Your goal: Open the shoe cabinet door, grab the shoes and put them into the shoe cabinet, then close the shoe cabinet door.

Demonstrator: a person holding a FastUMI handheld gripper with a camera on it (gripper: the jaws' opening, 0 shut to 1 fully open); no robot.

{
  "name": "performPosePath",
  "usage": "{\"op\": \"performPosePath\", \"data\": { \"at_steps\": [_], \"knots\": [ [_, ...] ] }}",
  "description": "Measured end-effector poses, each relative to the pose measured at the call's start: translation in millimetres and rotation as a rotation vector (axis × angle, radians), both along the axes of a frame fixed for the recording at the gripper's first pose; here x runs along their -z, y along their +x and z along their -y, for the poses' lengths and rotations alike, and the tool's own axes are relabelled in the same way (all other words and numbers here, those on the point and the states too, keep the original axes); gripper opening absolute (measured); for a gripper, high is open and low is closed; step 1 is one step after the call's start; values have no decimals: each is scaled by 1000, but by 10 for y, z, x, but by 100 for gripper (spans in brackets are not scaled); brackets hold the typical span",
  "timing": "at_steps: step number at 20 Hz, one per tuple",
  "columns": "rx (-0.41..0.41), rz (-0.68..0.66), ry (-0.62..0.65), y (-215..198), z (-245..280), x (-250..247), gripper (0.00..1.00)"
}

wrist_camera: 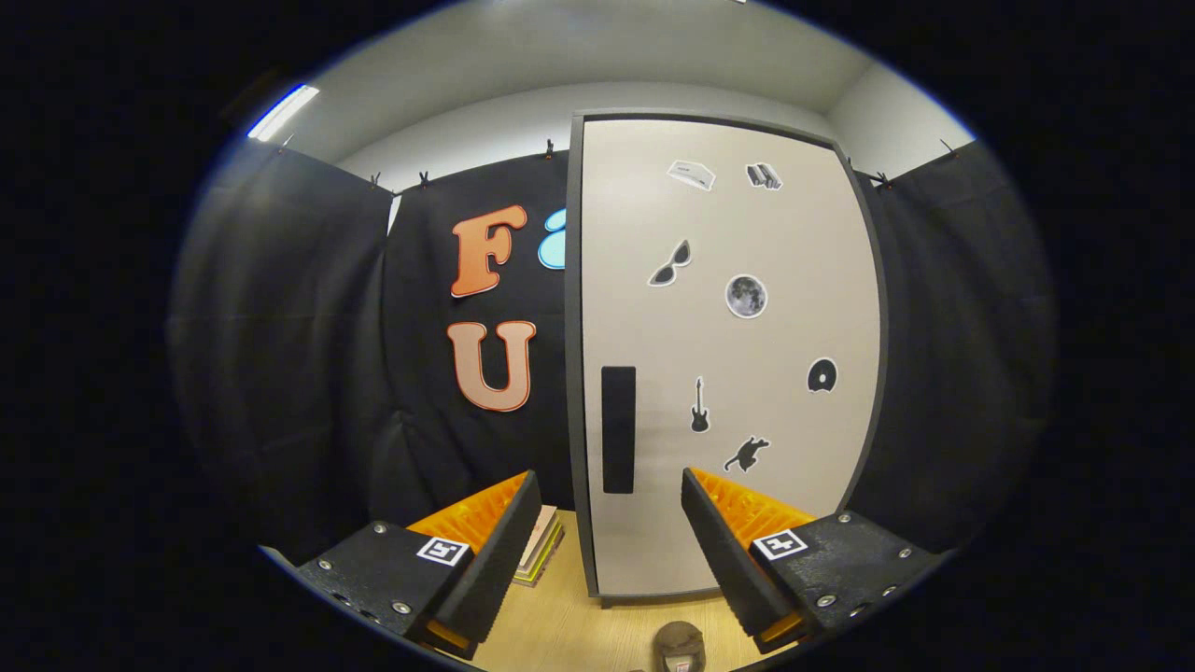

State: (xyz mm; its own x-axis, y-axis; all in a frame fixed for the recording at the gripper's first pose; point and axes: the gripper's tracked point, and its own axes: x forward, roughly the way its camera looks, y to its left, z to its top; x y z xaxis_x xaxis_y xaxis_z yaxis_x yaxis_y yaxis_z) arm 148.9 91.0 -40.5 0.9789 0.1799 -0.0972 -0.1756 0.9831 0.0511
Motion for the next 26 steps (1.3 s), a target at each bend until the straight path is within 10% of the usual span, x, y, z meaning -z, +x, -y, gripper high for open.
{"op": "performPosePath", "data": {
  "at_steps": [13,19,22,26],
  "knots": [
    [-24,-64,46,970,-182,226,95],
    [2,-58,24,1187,-195,249,73],
    [36,-55,-4,1221,-147,265,38],
    [26,-40,10,1205,-138,259,36]
  ]
}}
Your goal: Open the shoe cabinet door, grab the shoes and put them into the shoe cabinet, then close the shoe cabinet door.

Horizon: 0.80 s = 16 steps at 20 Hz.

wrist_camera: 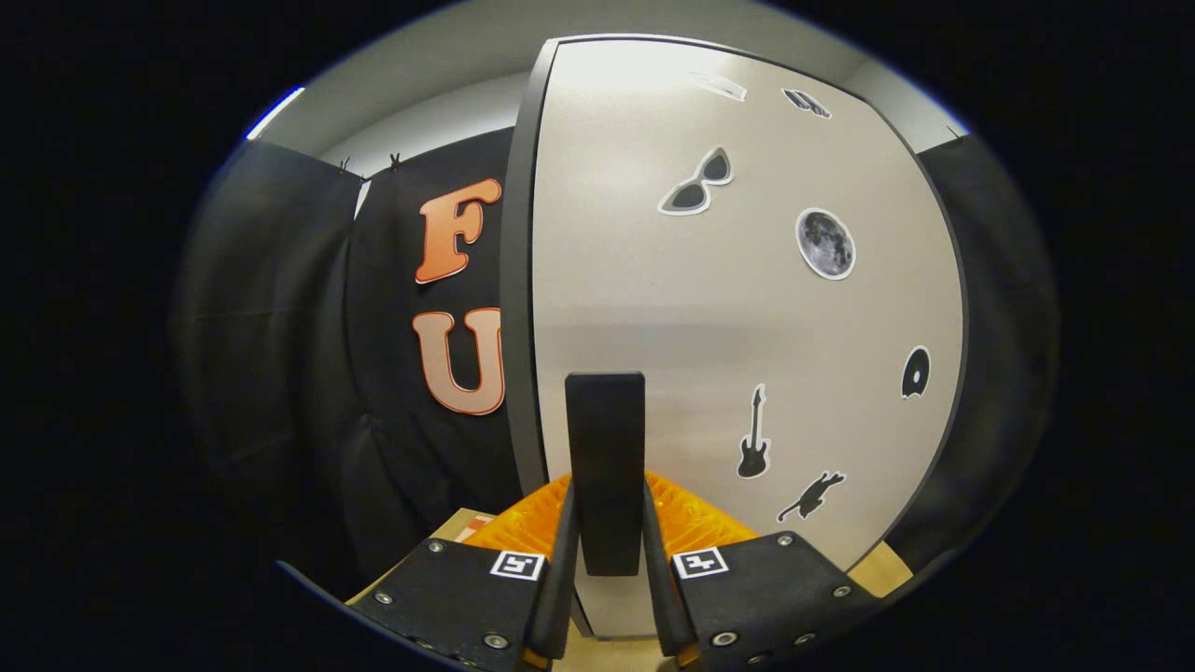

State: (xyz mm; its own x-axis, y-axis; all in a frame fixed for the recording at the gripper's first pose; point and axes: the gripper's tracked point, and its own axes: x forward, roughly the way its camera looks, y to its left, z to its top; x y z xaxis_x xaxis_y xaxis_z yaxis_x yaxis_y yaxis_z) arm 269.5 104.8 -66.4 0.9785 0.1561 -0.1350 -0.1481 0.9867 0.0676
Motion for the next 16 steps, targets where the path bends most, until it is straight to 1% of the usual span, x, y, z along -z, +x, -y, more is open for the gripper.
{"op": "performPosePath", "data": {
  "at_steps": [4,10,12,16],
  "knots": [
    [25,-32,2,-32,29,11,31],
    [41,-27,14,-253,118,11,28],
    [42,-32,17,-342,164,10,26],
    [44,-24,28,-540,283,0,26]
  ]
}}
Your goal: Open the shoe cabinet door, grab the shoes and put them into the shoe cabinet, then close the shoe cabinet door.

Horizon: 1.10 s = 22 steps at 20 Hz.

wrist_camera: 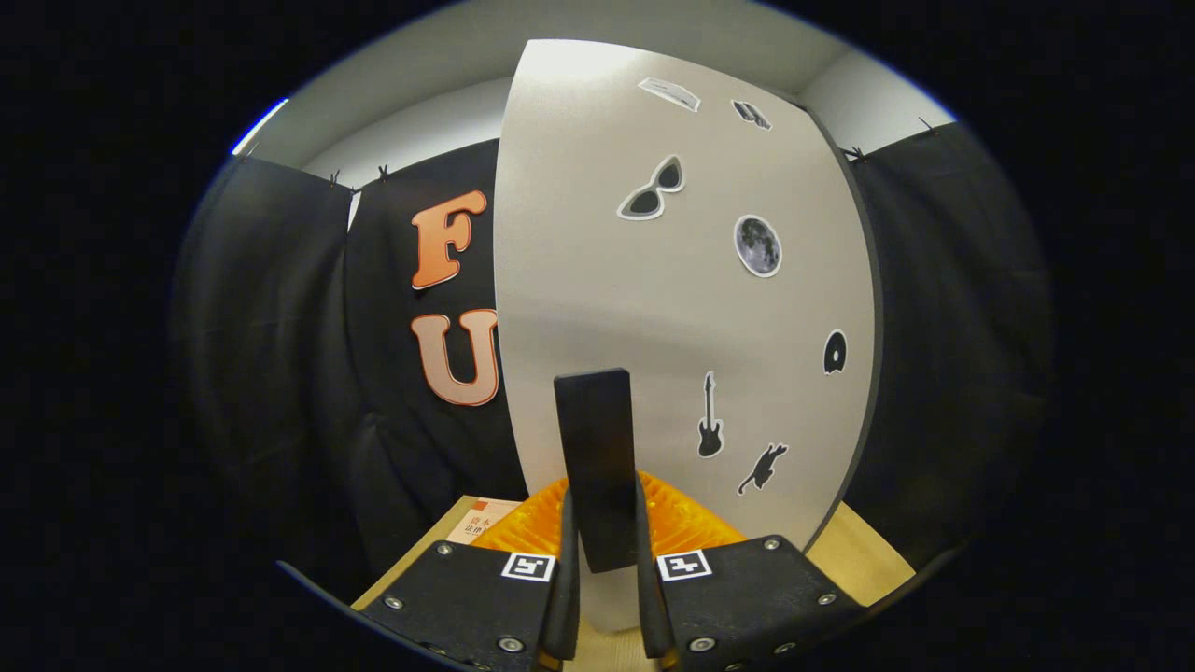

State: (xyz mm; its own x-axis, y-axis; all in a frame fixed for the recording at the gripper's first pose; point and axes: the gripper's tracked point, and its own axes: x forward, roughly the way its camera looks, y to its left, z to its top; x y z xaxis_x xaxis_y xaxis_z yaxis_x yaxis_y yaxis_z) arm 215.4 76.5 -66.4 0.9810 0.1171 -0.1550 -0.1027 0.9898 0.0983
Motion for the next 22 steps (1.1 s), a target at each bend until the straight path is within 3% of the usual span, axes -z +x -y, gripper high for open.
{"op": "performPosePath", "data": {
  "at_steps": [11,22],
  "knots": [
    [48,-12,3,-379,400,16,25],
    [152,-20,0,-664,909,9,23]
  ]
}}
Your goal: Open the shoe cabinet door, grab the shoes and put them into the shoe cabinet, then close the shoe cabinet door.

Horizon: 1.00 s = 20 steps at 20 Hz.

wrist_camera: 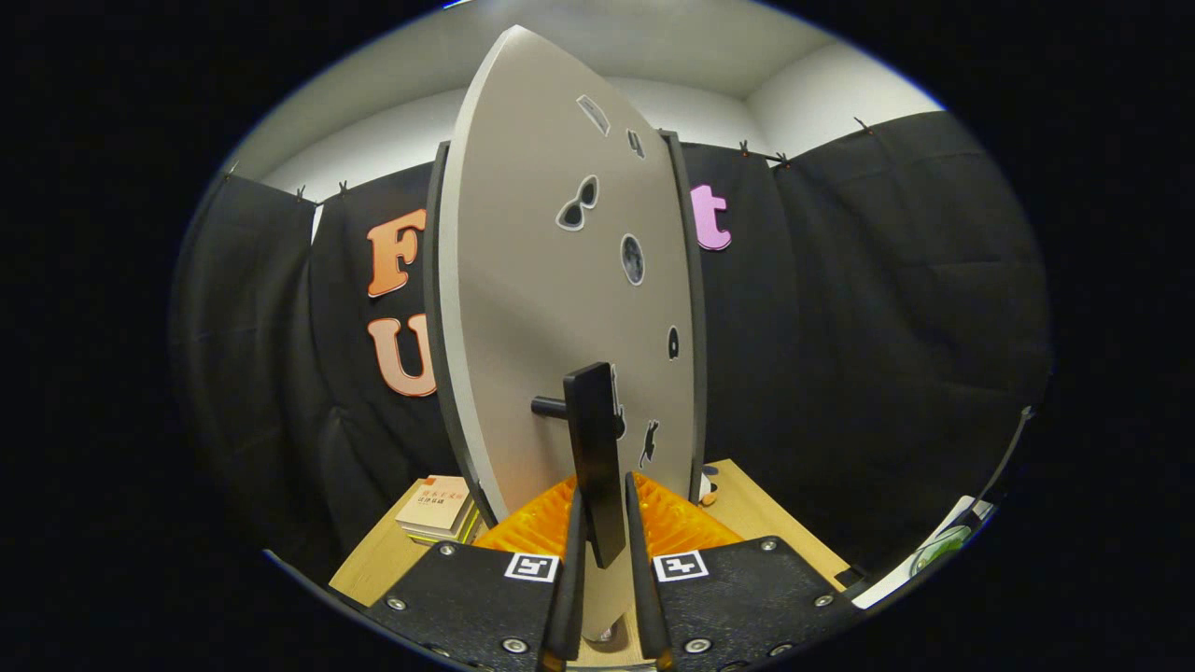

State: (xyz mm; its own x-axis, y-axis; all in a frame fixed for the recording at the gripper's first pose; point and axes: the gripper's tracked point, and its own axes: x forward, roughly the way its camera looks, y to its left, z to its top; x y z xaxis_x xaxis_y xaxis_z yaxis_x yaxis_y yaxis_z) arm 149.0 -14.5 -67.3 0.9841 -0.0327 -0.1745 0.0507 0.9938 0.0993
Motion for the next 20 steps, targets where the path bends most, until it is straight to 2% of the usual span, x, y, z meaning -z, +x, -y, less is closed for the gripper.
{"op": "performPosePath", "data": {
  "at_steps": [5,12,20],
  "knots": [
    [55,-13,-25,-38,178,-10,23],
    [59,-12,-2,-30,187,-3,23],
    [113,6,17,-23,211,0,23]
  ]
}}
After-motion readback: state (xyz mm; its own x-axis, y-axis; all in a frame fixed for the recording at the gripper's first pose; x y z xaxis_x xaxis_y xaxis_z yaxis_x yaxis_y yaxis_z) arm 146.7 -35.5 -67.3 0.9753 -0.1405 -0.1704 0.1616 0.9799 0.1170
